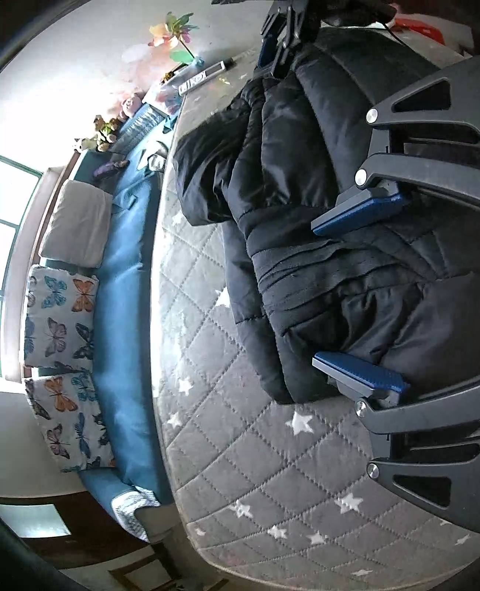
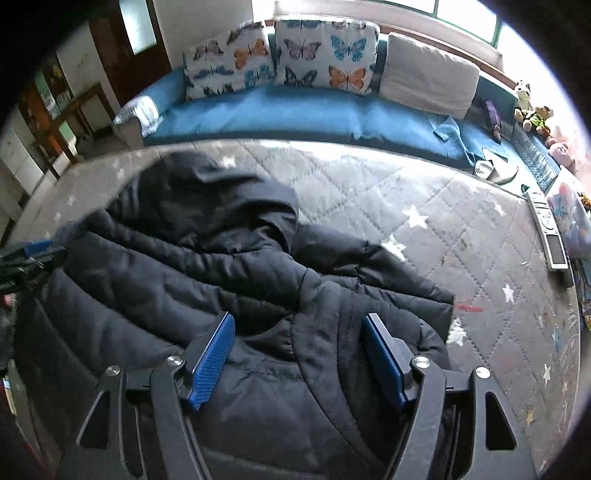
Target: Fold large clothes
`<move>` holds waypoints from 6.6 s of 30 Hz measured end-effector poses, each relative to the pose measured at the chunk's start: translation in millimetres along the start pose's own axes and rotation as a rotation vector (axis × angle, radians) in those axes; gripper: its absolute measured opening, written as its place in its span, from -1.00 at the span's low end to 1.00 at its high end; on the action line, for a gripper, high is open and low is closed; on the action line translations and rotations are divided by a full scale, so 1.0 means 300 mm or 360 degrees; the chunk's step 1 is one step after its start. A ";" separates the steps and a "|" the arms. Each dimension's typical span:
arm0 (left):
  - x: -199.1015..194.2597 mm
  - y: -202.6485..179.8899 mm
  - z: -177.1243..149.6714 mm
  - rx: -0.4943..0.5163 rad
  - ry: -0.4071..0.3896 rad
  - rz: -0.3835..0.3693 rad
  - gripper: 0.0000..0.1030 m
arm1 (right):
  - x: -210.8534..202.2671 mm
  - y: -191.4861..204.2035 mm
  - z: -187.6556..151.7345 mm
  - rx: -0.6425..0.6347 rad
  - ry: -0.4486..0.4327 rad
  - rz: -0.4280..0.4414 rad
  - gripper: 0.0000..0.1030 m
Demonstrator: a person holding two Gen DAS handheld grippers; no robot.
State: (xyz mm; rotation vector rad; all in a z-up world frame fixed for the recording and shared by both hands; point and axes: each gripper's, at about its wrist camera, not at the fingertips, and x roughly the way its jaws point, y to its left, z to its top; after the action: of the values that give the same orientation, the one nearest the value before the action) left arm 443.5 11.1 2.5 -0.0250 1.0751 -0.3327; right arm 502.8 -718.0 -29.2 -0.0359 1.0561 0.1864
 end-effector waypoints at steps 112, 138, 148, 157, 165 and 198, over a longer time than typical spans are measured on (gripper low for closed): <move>0.078 -0.057 -0.270 -0.0548 0.0091 -0.0692 1.00 | 0.055 -0.249 -0.369 0.0611 0.0052 0.0909 1.00; -0.104 -0.819 0.046 -0.0073 -0.0185 -0.0667 0.25 | -0.449 -0.469 -0.443 0.0606 -0.0527 0.0564 0.03; 0.137 -1.254 0.247 0.0021 -0.0111 -0.0754 0.25 | -0.436 -0.688 -0.487 0.0737 -0.0615 0.0398 0.03; 0.364 -1.306 0.212 -0.0032 0.0083 -0.0641 0.60 | -0.275 -0.761 -0.600 0.0932 -0.0435 0.0407 0.21; 0.427 -1.193 0.191 -0.0065 0.0109 -0.0585 0.90 | -0.294 -0.754 -0.592 0.0909 -0.0287 0.0225 0.51; 0.401 -1.450 0.286 0.0348 -0.0099 -0.0272 0.75 | -0.219 -0.579 -0.357 0.0566 -0.0302 -0.0300 0.55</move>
State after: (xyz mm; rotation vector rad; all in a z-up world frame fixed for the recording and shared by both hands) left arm 458.8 -447.7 19.1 0.0679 0.9721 -0.5989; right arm 408.5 -910.6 -35.5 0.1996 0.8782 -0.1675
